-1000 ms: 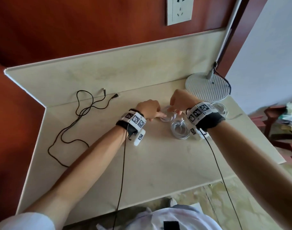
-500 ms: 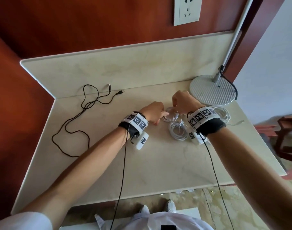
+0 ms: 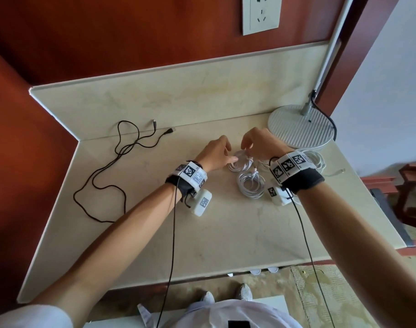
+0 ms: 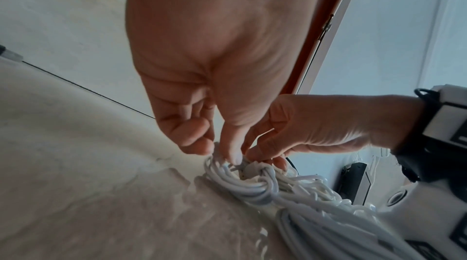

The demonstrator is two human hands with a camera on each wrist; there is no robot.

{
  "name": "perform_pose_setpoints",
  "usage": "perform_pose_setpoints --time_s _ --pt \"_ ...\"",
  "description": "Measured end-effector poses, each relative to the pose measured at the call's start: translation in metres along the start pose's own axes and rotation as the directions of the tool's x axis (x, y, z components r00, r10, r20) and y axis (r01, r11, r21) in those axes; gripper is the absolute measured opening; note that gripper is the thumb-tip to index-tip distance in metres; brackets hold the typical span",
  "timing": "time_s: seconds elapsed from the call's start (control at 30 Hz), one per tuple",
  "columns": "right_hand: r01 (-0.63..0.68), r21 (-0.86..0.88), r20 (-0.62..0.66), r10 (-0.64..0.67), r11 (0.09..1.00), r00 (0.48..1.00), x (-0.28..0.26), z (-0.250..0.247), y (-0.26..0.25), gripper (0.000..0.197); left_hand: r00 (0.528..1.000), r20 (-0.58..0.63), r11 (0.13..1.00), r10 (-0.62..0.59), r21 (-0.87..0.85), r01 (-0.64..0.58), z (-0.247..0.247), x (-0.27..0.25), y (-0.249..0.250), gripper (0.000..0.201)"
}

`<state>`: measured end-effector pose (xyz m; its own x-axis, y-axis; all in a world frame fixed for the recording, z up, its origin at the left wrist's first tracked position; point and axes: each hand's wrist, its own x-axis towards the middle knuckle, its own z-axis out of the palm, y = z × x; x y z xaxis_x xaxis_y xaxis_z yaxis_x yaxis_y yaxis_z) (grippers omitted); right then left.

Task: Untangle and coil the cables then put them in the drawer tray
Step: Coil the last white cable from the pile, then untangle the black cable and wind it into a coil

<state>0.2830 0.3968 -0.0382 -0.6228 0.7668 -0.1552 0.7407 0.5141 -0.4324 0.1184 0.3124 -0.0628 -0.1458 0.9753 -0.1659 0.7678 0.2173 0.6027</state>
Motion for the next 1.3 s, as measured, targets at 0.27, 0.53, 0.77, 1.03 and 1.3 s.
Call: perform_pose_setpoints --time_s 0.27,0.53,0.77,1.03,1.3 --pt "0.024 0.001 -0.015 -0.024 1.0 1.0 -0.004 0.0 -0.001 0.023 0.995 -0.062 0.996 0.082 -0.016 -0.083 0.003 -0.004 0.003 0.032" --pt "0.028 -0.001 -0.006 -0.028 1.0 1.0 -0.01 -0.004 -0.005 0.022 0.991 -0.053 0.993 0.121 0.002 -0.121 0.004 0.0 0.005 0.033" --pt "-0.022 0.007 -0.049 0.023 1.0 0.999 -0.011 -0.012 -0.011 0.047 0.982 -0.104 0.988 0.156 0.014 -0.156 0.0 0.001 0.01 0.031" --pt "-0.014 0.154 -0.141 0.036 0.988 0.989 -0.014 -0.018 -0.034 0.032 0.972 -0.209 0.991 0.109 -0.048 -0.122 -0.021 -0.005 0.008 0.023" --pt "0.074 0.254 -0.184 -0.027 0.964 0.983 -0.007 0.0 -0.09 0.021 0.937 -0.348 0.996 0.016 -0.077 -0.046 -0.056 -0.047 -0.03 0.018"
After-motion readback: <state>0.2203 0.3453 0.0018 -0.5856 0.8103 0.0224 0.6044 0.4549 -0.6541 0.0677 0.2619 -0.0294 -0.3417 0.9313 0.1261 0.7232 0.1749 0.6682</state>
